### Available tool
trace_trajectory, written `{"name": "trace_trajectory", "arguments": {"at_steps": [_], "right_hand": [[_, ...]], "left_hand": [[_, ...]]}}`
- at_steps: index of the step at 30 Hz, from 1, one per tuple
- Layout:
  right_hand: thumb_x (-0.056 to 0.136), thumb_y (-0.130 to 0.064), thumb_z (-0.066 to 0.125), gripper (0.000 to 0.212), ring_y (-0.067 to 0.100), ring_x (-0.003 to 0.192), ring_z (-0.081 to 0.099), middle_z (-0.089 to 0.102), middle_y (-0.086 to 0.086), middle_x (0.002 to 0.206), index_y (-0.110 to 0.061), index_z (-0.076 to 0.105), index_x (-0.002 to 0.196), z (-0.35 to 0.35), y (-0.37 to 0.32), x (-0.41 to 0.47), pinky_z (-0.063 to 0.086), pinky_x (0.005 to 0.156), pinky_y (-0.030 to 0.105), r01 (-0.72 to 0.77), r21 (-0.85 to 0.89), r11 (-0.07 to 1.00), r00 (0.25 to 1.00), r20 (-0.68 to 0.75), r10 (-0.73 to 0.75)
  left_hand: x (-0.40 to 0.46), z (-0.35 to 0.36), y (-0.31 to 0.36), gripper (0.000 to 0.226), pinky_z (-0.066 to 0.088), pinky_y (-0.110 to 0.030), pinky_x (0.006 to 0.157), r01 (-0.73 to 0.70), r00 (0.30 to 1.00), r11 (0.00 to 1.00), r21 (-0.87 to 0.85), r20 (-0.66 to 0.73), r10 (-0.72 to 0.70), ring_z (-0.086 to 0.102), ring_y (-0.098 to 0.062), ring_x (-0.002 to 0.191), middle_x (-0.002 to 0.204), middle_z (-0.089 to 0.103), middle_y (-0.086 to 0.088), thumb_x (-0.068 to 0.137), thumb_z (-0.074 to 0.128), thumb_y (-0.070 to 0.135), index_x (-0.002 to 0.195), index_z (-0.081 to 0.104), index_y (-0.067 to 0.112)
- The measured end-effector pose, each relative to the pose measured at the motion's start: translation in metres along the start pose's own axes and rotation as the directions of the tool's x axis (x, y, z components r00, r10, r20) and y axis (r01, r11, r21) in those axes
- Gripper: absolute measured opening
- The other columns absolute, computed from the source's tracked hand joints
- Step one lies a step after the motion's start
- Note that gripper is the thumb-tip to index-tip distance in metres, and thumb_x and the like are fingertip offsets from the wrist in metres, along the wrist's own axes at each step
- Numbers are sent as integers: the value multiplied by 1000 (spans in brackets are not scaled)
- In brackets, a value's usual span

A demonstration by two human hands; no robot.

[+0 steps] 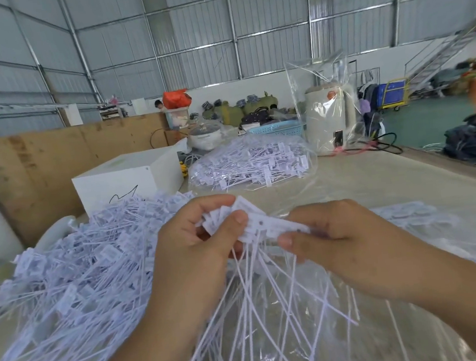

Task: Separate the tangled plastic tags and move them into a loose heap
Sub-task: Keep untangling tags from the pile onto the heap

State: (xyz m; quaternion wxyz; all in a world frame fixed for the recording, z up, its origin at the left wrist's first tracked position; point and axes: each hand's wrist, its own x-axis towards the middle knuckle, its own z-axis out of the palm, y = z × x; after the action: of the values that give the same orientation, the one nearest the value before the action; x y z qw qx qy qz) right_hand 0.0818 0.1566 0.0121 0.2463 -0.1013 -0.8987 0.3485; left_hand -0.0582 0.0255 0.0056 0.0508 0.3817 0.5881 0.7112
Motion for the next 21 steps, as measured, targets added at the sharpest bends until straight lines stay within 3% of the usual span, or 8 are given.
{"name": "trace_trajectory", "arguments": {"at_steps": [3,5,9,17,19,21], "right_hand": [[96,-32,56,30,8,43,36,48,1,55,-18,56,69,0,-1,0,30,45,24,-18,40,999,999,49,16],[97,-29,56,35,11,46,36,44,-5,55,-24,52,62,0,0,0,30,48,27,-36,102,994,995,94,27],[97,-25,58,42,14,49,34,36,-7,55,-26,48,57,3,0,0,28,49,27,-72,183,980,991,122,50],[96,-22,57,37,4,43,29,32,-12,48,-18,48,60,27,-9,-1,26,42,15,38,265,964,983,-181,11],[96,-27,55,36,2,39,32,38,-13,46,-22,51,60,28,-12,1,27,39,10,62,327,943,941,-333,53],[96,-32,53,35,4,37,32,40,-3,48,-14,53,66,16,-9,3,27,36,11,79,386,919,872,-473,123]], "left_hand": [[-1,3,0,15,51,-18,50,13,1000,1000,-15,13,-13,62,-9,49,66,71,2,72,77,24,83,76,33],[-2,4,0,21,50,-16,48,15,1000,1000,-20,13,-15,61,-8,48,65,71,4,61,77,35,82,76,34],[0,4,-3,21,48,-15,46,29,999,1000,-10,34,-29,59,-6,45,59,68,6,58,75,35,79,77,34],[0,10,-6,21,47,-17,47,34,995,990,-138,-87,-47,55,-6,46,56,64,6,58,74,39,79,77,36],[1,7,-7,20,48,-21,47,61,988,977,-204,-125,-88,55,-7,46,60,66,6,59,76,36,79,77,34],[5,0,-8,13,50,-28,52,139,973,946,-292,-138,-185,56,-10,47,66,69,1,66,77,27,78,78,29]]}}
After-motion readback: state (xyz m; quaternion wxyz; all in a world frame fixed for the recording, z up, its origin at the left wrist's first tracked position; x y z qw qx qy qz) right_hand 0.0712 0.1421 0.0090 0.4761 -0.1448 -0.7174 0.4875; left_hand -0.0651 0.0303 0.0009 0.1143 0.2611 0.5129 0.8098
